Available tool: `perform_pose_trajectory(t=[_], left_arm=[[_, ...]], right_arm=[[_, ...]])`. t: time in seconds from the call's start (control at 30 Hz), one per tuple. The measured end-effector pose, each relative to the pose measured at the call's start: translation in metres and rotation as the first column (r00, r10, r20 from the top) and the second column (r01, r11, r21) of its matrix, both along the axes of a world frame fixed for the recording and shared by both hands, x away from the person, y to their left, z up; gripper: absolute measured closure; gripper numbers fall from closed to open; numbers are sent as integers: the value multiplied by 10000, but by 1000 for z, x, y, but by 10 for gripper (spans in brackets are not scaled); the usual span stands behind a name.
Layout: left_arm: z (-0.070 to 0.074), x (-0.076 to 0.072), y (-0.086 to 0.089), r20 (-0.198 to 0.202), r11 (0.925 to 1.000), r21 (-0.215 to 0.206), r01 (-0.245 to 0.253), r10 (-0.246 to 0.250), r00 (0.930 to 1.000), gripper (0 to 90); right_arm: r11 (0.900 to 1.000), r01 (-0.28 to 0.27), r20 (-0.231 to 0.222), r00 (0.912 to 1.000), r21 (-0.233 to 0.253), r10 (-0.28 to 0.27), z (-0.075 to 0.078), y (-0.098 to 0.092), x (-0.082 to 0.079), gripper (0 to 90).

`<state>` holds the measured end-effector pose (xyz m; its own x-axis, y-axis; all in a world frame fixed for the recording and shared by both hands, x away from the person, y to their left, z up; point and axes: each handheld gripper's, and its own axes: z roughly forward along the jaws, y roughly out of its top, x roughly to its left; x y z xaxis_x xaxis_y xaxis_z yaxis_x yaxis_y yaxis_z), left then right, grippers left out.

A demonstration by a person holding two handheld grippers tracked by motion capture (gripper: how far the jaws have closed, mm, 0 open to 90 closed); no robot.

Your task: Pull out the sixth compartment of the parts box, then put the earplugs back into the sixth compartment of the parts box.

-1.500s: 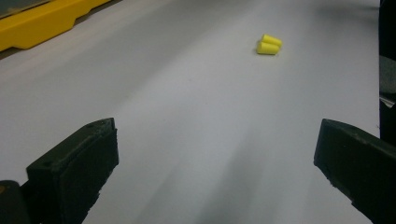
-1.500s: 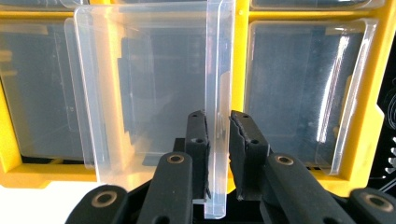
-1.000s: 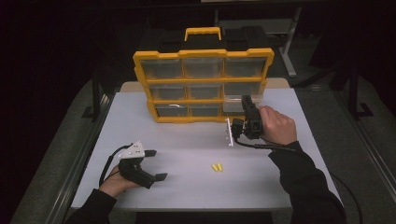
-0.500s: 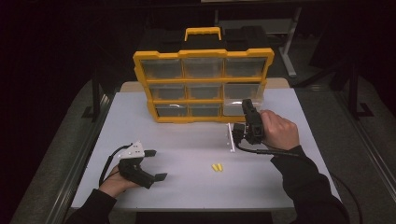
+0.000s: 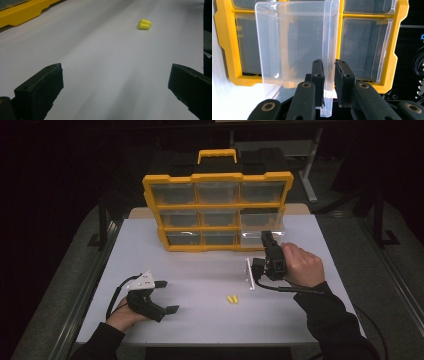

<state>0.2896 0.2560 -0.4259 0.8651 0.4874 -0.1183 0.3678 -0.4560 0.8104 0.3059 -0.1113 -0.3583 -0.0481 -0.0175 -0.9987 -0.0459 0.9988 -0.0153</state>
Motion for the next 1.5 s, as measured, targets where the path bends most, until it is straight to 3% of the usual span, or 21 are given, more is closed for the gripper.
perform_pose_trajectory(t=[0.43, 0.5, 0.57, 0.87, 1.5], left_arm=[[-1, 1, 3, -55, 10000, -83, -15, 14, 10000, 0], [-1, 1, 4, -40, 9999, -126, -12, 11, 10000, 0], [-2, 1, 5, -81, 9999, -161, -26, 25, 10000, 0], [-1, 1, 9, -28, 9997, -213, -118, 118, 9999, 0], [0, 0, 4, 30, 10000, -32, -14, 14, 10000, 0]], right_arm=[[10000, -64, 25, 10000, 16, 64, -1, 1, -4, 753], [10000, -37, 46, 10000, 46, 37, -2, 1, -4, 664], [9998, -173, 524, 9985, 66, 169, -3, 0, -6, 592], [9990, -346, 892, 9955, 279, 320, -7, -2, -15, 426], [9979, -597, 268, 9979, 232, 591, -39, -5, -34, 313]])
